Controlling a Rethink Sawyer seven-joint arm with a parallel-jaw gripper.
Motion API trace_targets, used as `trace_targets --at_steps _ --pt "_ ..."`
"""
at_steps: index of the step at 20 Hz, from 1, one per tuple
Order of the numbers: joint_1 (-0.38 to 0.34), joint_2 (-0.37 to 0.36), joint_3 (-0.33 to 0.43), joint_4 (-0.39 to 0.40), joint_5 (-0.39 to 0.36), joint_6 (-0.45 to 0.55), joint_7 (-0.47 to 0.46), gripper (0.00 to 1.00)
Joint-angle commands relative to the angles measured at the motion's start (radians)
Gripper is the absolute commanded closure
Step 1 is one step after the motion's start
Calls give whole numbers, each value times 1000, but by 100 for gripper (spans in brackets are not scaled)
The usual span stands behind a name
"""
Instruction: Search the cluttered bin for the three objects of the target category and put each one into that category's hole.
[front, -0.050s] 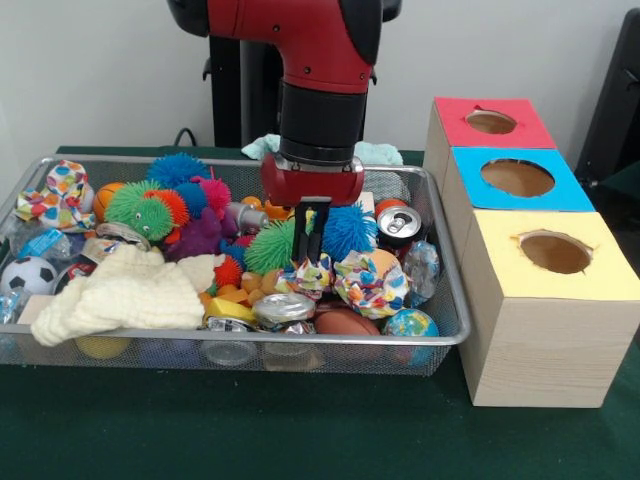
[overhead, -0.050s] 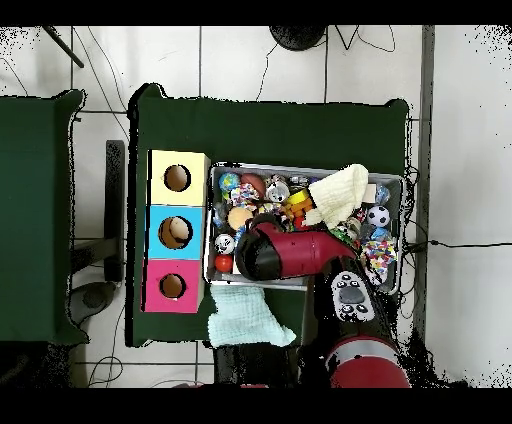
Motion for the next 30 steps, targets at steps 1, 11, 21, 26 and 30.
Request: trace_targets --at_steps 1,11,21,26,30 --pt "-47 25 73 18 10 82 84 100" --pt "-21 -19 70 69 29 15 150 100" --pt "76 -187 -23 144 92 137 188 100" --pt "98 -251 -52 177 124 190 176 100" --pt "102 -283 -56 194 137 209 165 100"
